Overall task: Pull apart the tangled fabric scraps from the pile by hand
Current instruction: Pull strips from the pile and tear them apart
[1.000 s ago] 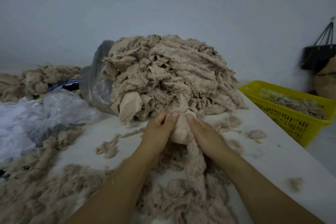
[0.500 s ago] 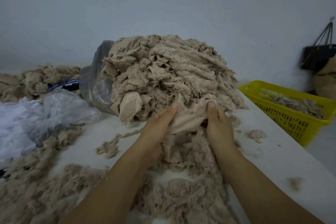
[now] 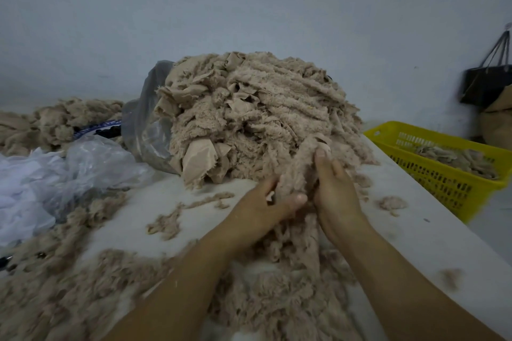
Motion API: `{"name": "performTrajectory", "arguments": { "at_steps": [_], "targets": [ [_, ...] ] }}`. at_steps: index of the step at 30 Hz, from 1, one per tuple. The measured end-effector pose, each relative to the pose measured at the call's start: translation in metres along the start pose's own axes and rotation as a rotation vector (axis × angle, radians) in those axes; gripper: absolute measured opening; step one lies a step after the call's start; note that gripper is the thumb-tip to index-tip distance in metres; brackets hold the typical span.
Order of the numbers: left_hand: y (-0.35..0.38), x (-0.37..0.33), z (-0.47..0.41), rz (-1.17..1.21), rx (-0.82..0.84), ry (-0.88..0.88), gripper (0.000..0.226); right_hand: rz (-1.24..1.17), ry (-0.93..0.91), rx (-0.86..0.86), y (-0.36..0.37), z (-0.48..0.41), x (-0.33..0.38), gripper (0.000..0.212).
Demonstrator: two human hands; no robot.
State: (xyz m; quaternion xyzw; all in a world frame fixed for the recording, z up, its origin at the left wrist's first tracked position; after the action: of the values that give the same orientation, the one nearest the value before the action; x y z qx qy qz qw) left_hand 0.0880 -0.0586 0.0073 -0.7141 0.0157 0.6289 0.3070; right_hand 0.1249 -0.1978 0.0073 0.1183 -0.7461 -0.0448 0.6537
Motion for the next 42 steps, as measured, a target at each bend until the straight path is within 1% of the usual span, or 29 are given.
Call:
{"name": "performTrajectory", "arguments": {
  "at_steps": [1,2,3,4,6,8,11,13,15,17,20,23,25,26,27,28,29,30,31,32,33,34,35,36,37,38,39,40,42],
  "targets": [
    [0.005,0.003,-0.003,-0.027,0.020,-0.002,0.047,-0.037,0.002,0.019,0.003,0.001,-0.001,0.021],
    [0.003,0.006,-0.006,-0.060,0.000,-0.011,0.036,-0.042,0.003,0.017,0.002,0.000,0.000,0.021],
    [-0.004,0.006,-0.006,-0.098,-0.045,-0.024,0.021,-0.041,0.002,-0.001,-0.001,0.000,0.001,0.026],
    [-0.013,0.007,-0.004,-0.140,-0.094,-0.048,0.011,-0.031,0.008,-0.032,-0.007,0.000,0.001,0.034],
    [-0.026,0.004,-0.001,-0.253,-0.160,-0.056,0.018,0.005,0.027,-0.098,-0.017,-0.001,0.002,0.049],
    [-0.032,0.000,0.003,-0.316,-0.215,-0.034,0.024,0.024,0.019,-0.121,-0.021,-0.002,0.003,0.054],
    [-0.042,-0.009,0.012,-0.339,-0.328,-0.020,0.030,0.042,0.018,-0.127,-0.019,-0.003,0.001,0.059],
    [-0.048,-0.012,0.013,-0.360,-0.381,-0.023,0.030,0.042,0.006,-0.127,-0.016,-0.001,0.003,0.059],
    [-0.049,-0.020,0.017,-0.375,-0.441,0.022,0.035,0.041,0.005,-0.119,-0.012,-0.001,0.003,0.057],
    [-0.053,-0.023,0.023,-0.263,-0.486,0.072,0.038,0.027,0.000,-0.103,-0.011,-0.003,0.003,0.052],
    [-0.062,-0.003,0.024,0.162,-0.480,0.080,0.045,-0.027,0.031,-0.117,-0.019,-0.007,-0.001,0.051],
    [-0.063,0.022,0.022,0.446,-0.472,0.028,0.051,-0.047,0.085,-0.125,-0.031,-0.010,-0.008,0.058],
    [-0.072,0.032,0.021,0.766,-0.525,0.108,0.047,-0.090,0.089,-0.118,-0.034,-0.009,-0.008,0.056],
    [-0.081,0.037,0.023,0.923,-0.562,0.150,0.041,-0.094,0.081,-0.131,-0.037,-0.007,-0.005,0.055],
    [-0.091,0.044,0.026,1.006,-0.606,0.168,0.033,-0.086,0.067,-0.153,-0.041,-0.005,-0.001,0.054],
    [-0.099,0.051,0.032,0.976,-0.650,0.133,0.025,-0.051,0.049,-0.167,-0.043,-0.002,0.004,0.054],
    [-0.103,0.054,0.036,0.805,-0.654,0.038,0.022,0.023,0.040,-0.155,-0.041,0.001,0.010,0.056],
    [-0.101,0.053,0.036,0.561,-0.601,-0.069,0.023,0.129,0.030,-0.108,-0.031,0.004,0.016,0.057],
    [-0.090,0.048,0.031,0.358,-0.507,-0.133,0.028,0.246,0.013,-0.042,-0.018,0.007,0.021,0.057],
    [-0.074,0.040,0.022,0.252,-0.383,-0.143,0.037,0.368,-0.019,0.036,-0.003,0.010,0.024,0.053],
    [-0.056,0.033,0.014,0.258,-0.270,-0.118,0.049,0.501,-0.059,0.140,0.016,0.014,0.026,0.046],
    [-0.040,0.025,0.009,0.336,-0.176,-0.083,0.062,0.630,-0.102,0.256,0.036,0.020,0.026,0.031],
    [-0.030,0.019,0.005,0.407,-0.122,-0.053,0.071,0.736,-0.130,0.363,0.053,0.025,0.022,0.021],
    [-0.025,0.015,0.004,0.445,-0.099,-0.025,0.072,0.806,-0.146,0.454,0.066,0.029,0.015,0.017],
    [-0.025,0.012,0.003,0.467,-0.108,-0.005,0.063,0.856,-0.141,0.515,0.072,0.030,0.008,0.016],
    [-0.026,0.011,0.005,0.523,-0.144,0.010,0.050,0.885,-0.125,0.555,0.076,0.032,0.004,0.015],
    [-0.030,0.014,0.007,0.626,-0.199,0.022,0.038,0.908,-0.107,0.579,0.076,0.031,0.001,0.016],
    [-0.034,0.016,0.009,0.750,-0.249,0.040,0.031,0.932,-0.093,0.592,0.076,0.030,-0.003,0.019],
    [-0.045,0.019,0.013,0.935,-0.322,0.085,0.028,0.974,-0.066,0.579,0.071,0.027,-0.008,0.028]
  ]
}}
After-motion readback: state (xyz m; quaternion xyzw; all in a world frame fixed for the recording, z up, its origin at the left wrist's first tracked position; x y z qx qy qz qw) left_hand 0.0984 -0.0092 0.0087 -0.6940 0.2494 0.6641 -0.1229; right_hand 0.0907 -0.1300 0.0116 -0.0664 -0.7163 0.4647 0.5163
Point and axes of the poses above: each hand's wrist, its own z-axis away from the middle knuckle, its own y-axis out of the palm, x = y × z, the point moved 10 cm from there along -z, towards the middle knuckle, and after that the axes turned 15 degrees about x, right-handed, at the moved point
